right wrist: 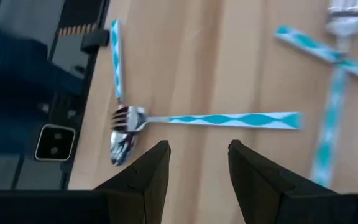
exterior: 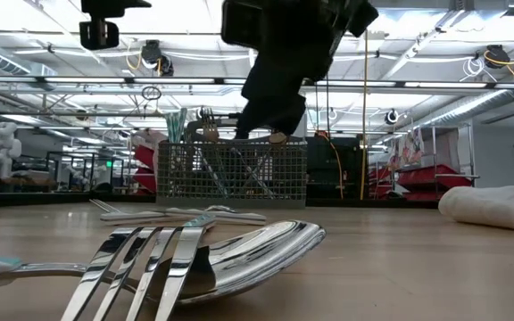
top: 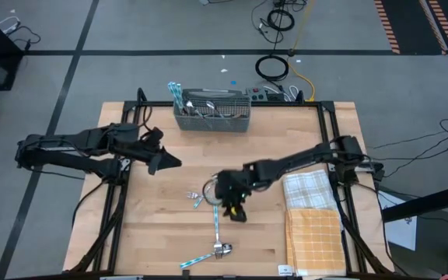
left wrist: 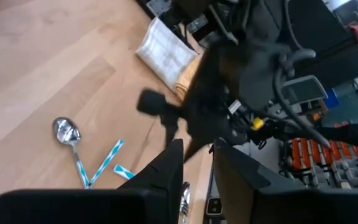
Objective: Sort silverware
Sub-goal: Put the bottom fork into the middle left section of the utensil holder
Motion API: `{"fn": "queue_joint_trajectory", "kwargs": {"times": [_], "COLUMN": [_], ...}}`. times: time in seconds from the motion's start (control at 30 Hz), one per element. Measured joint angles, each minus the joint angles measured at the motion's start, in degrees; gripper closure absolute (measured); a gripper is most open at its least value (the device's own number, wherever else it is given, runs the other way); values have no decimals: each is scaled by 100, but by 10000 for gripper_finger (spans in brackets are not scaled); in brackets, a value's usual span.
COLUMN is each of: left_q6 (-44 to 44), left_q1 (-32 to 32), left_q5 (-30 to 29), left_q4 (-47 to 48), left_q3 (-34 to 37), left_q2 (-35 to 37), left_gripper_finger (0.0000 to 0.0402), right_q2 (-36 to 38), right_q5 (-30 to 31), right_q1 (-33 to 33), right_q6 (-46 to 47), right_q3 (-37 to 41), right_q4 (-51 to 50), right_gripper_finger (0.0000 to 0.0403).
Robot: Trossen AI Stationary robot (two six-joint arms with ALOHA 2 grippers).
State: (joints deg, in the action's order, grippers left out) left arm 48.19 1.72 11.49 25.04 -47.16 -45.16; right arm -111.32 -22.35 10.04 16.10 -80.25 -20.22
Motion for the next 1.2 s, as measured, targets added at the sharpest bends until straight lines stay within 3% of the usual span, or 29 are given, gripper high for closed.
{"fn": "queue_joint_trajectory", "kwargs": {"times": [0.17,0.37,0.5,0.7,0.87,1.0,1.2], "left_q6": [-55,2,135,255,408,514,548], "left_q1": [-106,-123,-125,-135,-138,-149,-152], "left_q5": [-183,-257,-221,-207,-205,-223,-249], "left_q4": [-1,4,-2,8,17,57,149], "left_q3": [-2,-2,-2,-2,-9,-9,-7], "left_q2": [67,86,127,302,464,573,611], "left_gripper_finger": [311,311,311,311,311,311,311], "right_q2": [-117,-117,-119,-488,-1048,-1541,-2138], "right_q5": [166,1091,1483,1595,1886,2338,2380], "right_q1": [359,468,646,803,938,1029,1076], "right_q6": [-554,-3315,-4498,-5134,-5754,-5961,-6380], "right_q3": [-395,-960,-1035,-1079,-1495,-2015,-2783], "right_q4": [-171,-1838,-1911,-1255,-1317,-1532,-2226], "right_gripper_finger": [248,248,248,248,248,248,248]}}
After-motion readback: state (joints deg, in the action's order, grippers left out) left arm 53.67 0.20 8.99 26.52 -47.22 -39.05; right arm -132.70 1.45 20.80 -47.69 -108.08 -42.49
